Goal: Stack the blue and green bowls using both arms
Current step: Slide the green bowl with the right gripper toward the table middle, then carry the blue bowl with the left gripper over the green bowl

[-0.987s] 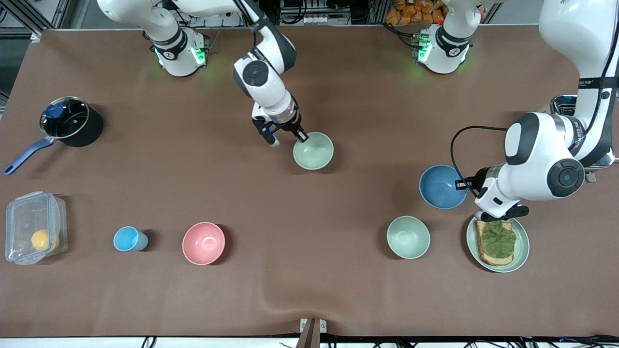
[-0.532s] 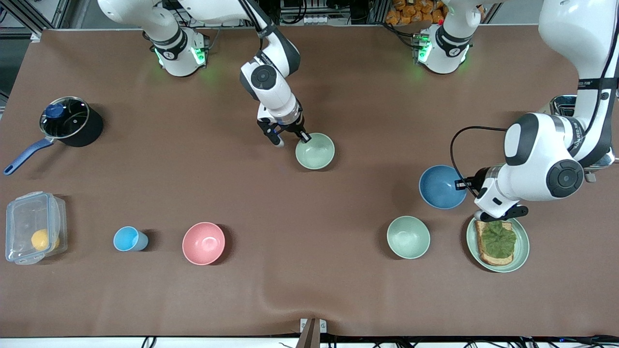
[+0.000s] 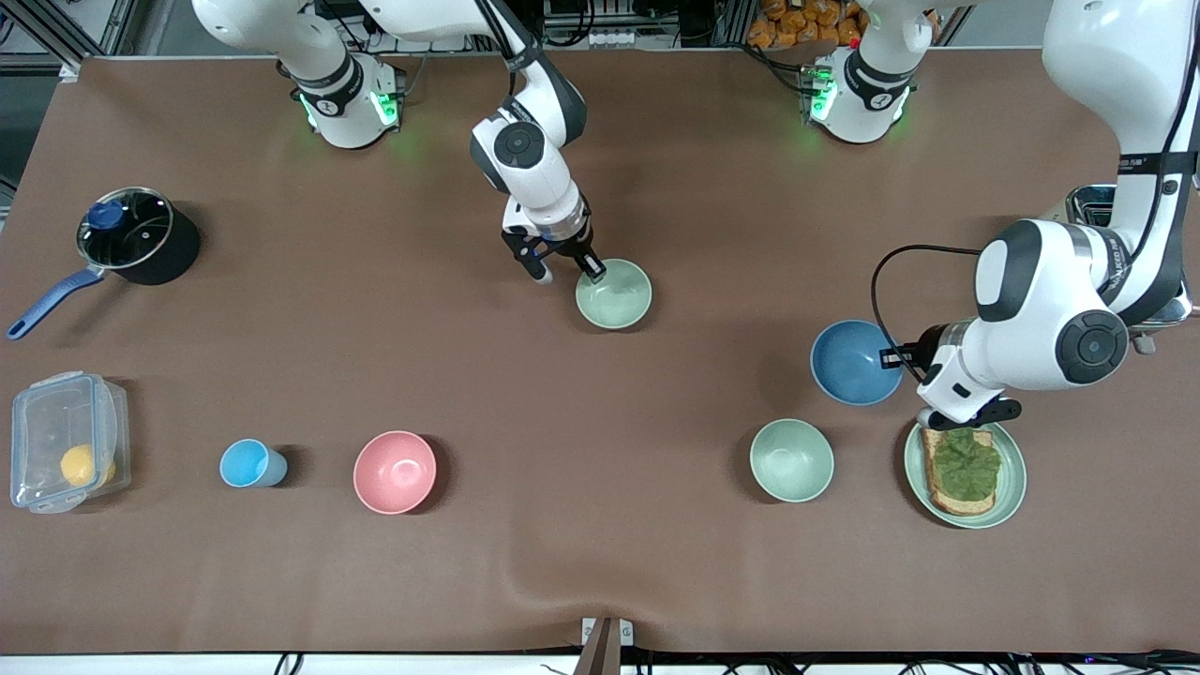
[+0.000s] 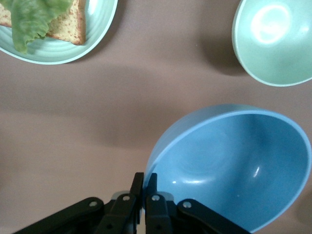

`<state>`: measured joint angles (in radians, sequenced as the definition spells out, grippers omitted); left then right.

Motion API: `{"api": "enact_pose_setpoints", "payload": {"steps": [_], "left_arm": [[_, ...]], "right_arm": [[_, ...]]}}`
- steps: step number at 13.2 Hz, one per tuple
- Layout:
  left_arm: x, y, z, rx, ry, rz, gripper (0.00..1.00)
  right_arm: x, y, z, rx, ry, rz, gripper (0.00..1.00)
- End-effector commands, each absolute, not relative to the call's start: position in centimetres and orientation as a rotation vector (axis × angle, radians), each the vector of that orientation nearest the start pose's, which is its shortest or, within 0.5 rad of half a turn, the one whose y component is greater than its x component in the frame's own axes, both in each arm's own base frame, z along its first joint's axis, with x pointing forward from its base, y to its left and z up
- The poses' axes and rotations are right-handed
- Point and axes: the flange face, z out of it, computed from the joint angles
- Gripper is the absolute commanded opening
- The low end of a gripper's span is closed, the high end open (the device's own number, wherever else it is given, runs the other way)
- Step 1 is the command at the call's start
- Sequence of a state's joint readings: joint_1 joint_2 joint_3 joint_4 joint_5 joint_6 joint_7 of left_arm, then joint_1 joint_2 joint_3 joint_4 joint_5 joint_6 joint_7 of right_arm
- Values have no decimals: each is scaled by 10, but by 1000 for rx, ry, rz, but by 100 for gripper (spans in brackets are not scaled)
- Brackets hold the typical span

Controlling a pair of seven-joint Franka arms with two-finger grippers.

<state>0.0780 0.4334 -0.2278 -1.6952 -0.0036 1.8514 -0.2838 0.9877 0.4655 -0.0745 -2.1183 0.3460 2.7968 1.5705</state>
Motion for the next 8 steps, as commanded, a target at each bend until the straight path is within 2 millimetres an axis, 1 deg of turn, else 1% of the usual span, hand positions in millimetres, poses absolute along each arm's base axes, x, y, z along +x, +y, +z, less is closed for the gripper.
{"api": "enact_pose_setpoints", "payload": {"steps": [1,2,3,4,5,7,8], "left_arm": [[627,-95,338,-3151,-297,459,0],[626,-106,338,-3145,-300,460,0],[625,-114,339,-3143,-300,454,0],[624,-124,340,-3143,-297,452,0],[623,-132,340,-3157,-313,451,0],[622,-142,342,-3194,-344,470,0],[621,-151,342,-3210,-357,481,0]], "right_arm": [[381,465,212,-2528,1387,59,100],[381,465,214,-2528,1387,61,100],[384,462,224,-2533,1397,78,100],[394,455,237,-2538,1427,98,100],[402,453,247,-2553,1448,125,100],[418,447,263,-2585,1509,187,100],[423,442,269,-2598,1586,238,100]]}}
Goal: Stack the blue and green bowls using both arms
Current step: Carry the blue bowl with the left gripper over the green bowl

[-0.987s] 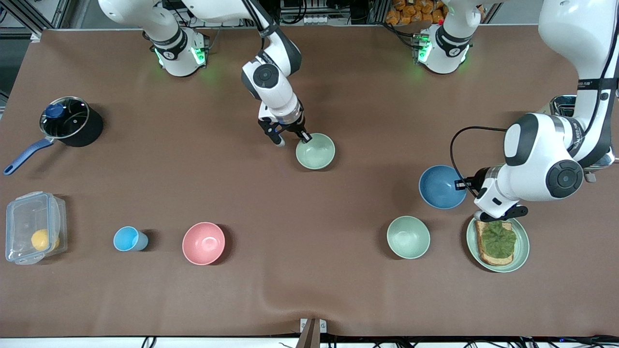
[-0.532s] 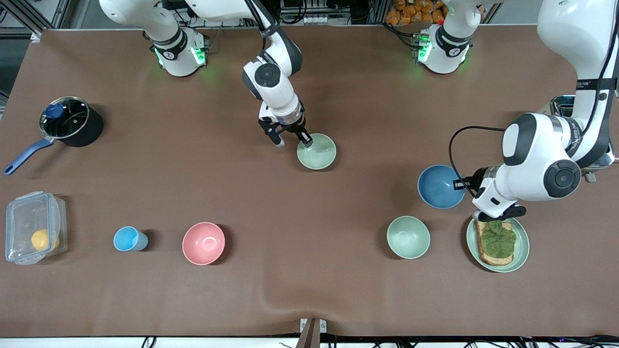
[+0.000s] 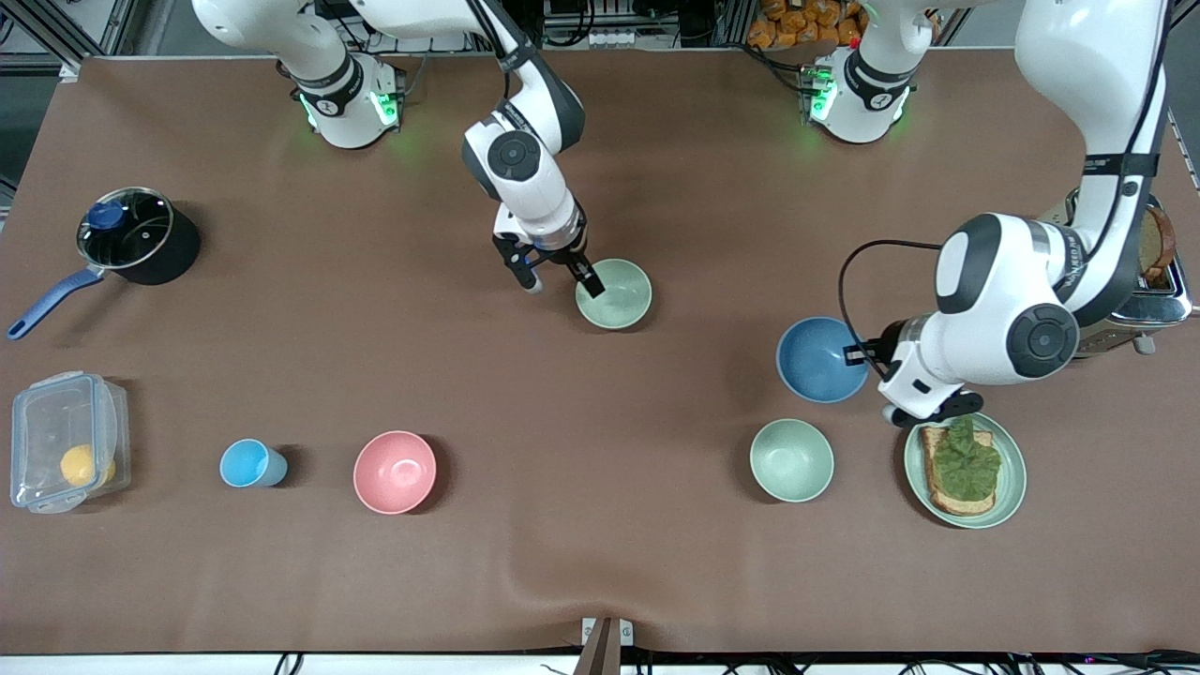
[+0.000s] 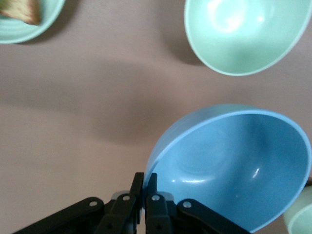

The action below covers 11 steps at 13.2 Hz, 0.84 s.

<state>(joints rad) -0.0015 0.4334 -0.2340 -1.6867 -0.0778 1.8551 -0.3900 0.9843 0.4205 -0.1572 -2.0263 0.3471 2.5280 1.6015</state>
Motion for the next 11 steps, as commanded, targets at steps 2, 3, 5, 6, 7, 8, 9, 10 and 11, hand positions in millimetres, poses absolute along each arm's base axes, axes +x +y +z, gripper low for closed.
{"api": "enact_pose_setpoints", "payload": {"steps": [2,3,5,6,7,8,9,10,11], "left_arm": [[616,-170,342,-3194,-414,485,0],[612,-187,343,-3189,-422,476,0],[606,-212,344,-3177,-448,466,0],[600,-227,343,-3173,-453,467,0],[593,-243,341,-3161,-478,477,0],[588,-257,341,-3157,-505,472,0],[583,-268,340,-3147,-518,474,0],[579,-277,339,-3143,-519,473,0],[575,-282,338,-3136,-520,480,0]], "right_arm": [[441,426,287,-2544,1808,301,100],[441,424,289,-2566,1831,329,100],[454,406,289,-2548,1897,361,100],[459,399,282,-2543,1921,364,100],[461,396,276,-2534,1930,357,100],[466,389,270,-2485,1969,381,100],[477,375,266,-2377,2032,451,100],[483,369,260,-2275,2078,510,100],[483,367,252,-2247,2081,512,100]]}}
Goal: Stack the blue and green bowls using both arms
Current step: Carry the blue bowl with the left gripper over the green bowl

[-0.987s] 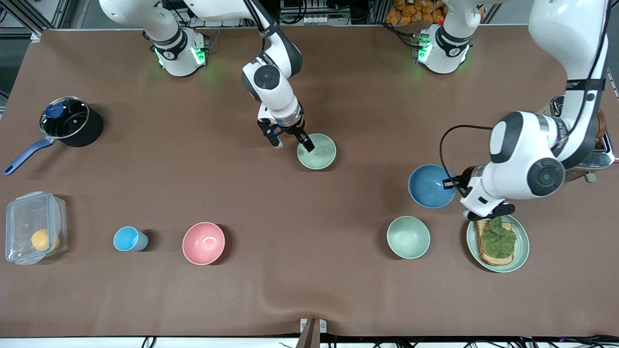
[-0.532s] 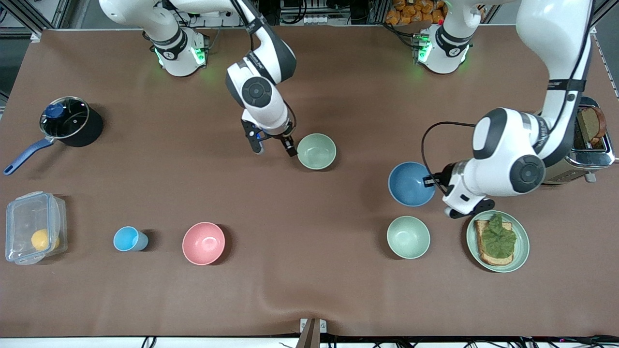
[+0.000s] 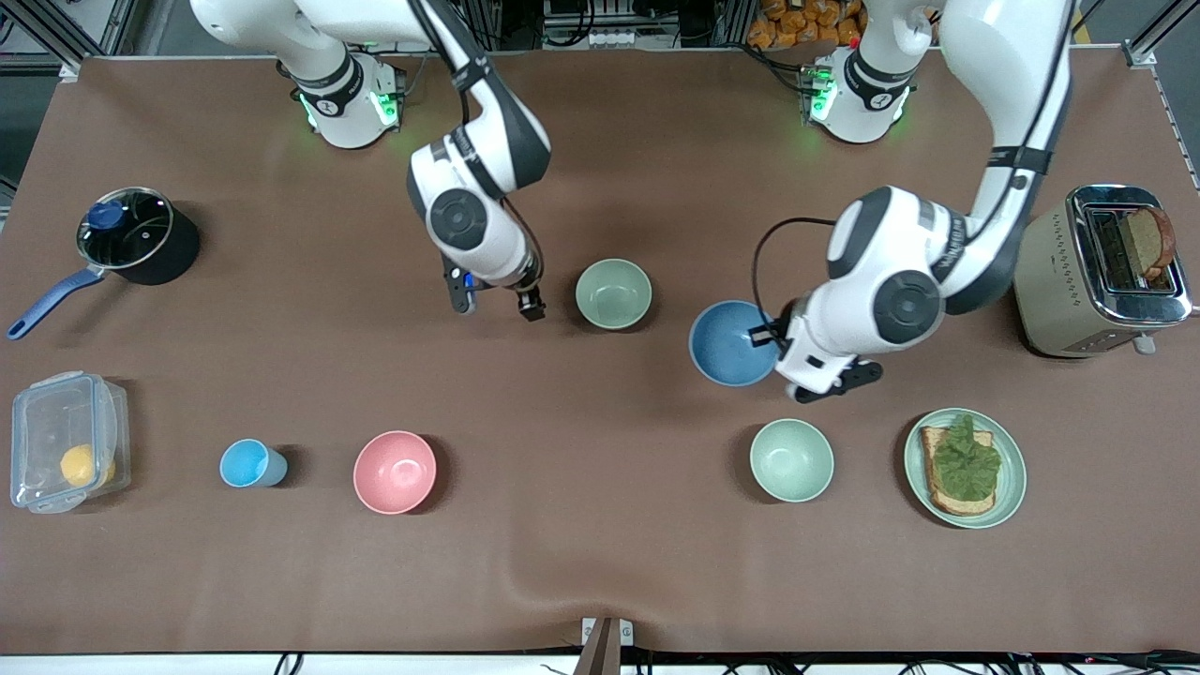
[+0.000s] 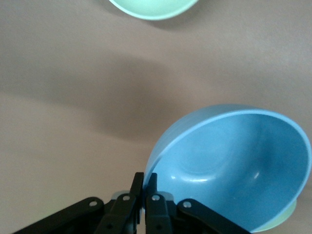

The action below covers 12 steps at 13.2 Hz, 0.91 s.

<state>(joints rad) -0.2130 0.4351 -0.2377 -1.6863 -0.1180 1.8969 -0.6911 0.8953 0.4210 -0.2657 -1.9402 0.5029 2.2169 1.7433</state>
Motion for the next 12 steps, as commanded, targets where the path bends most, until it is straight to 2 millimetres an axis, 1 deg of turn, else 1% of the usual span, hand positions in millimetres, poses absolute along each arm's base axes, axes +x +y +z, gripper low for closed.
{"api": "enact_pose_setpoints", "payload": {"steps": [1,2,4,7,8,9,10,12], "left_arm": [[571,-288,336,-3128,-534,483,0],[566,-297,336,-3121,-535,485,0],[559,-307,336,-3107,-557,487,0],[547,-323,333,-3094,-585,477,0],[542,-328,332,-3089,-582,478,0],[540,-328,330,-3082,-593,484,0],[535,-336,331,-3083,-587,492,0],[529,-340,334,-3072,-620,490,0]], "right_arm": [[484,367,247,-2208,2084,487,100],[481,366,235,-2157,2106,476,100],[471,378,220,-2122,2108,455,100],[470,382,212,-2022,2137,468,100],[465,383,208,-1977,2145,465,100],[459,389,206,-1954,2125,455,100],[453,390,197,-1969,2113,448,100],[451,389,195,-1970,2114,452,100]]}}
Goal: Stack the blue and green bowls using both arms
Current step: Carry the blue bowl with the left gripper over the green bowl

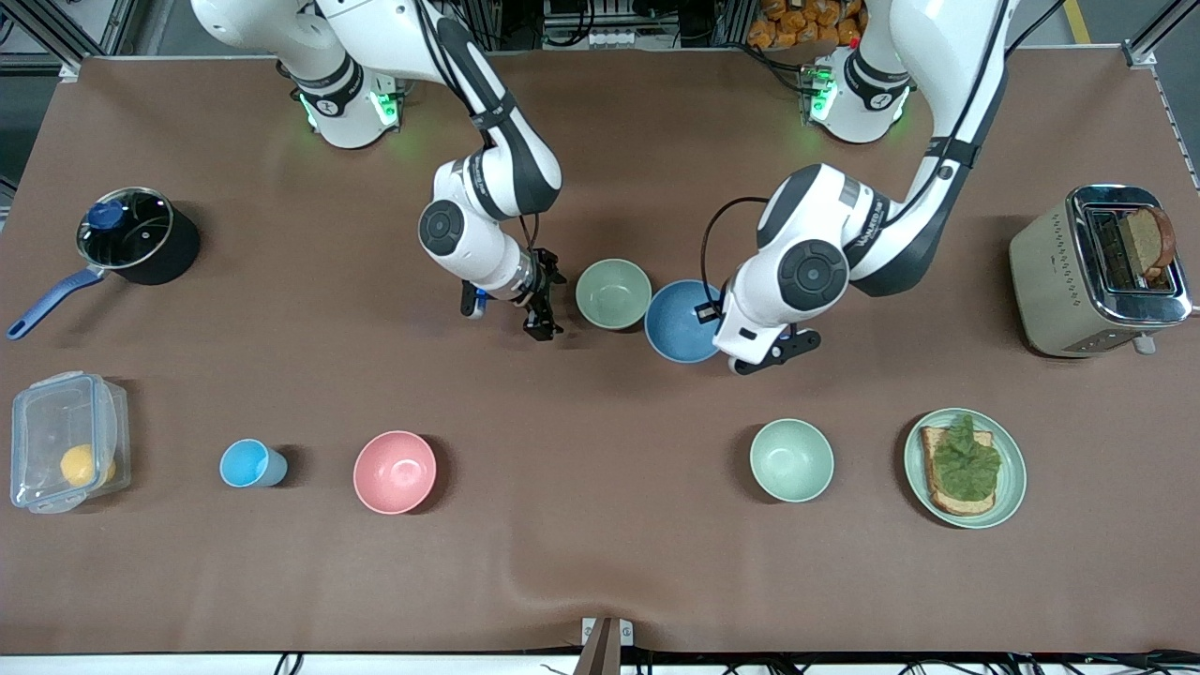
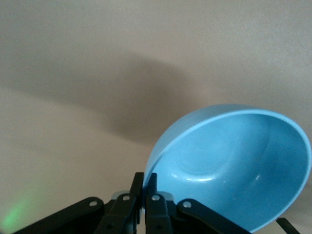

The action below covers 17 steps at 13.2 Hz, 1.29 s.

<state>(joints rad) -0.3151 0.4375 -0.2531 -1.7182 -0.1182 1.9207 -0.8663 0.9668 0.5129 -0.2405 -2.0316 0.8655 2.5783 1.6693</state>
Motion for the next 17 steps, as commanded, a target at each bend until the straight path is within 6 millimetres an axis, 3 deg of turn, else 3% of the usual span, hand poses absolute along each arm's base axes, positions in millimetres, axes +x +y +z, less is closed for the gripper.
{"api": "enact_pose_setpoints", "payload": {"steps": [1,4,17], "left_arm": [[522,-343,331,-3073,-612,492,0],[509,-348,324,-3078,-634,474,0],[464,-404,305,-3128,-750,446,0]], "right_arm": [[451,389,195,-1970,2114,452,100],[451,389,195,-1972,2113,452,100],[449,391,193,-1948,2120,448,100]]}}
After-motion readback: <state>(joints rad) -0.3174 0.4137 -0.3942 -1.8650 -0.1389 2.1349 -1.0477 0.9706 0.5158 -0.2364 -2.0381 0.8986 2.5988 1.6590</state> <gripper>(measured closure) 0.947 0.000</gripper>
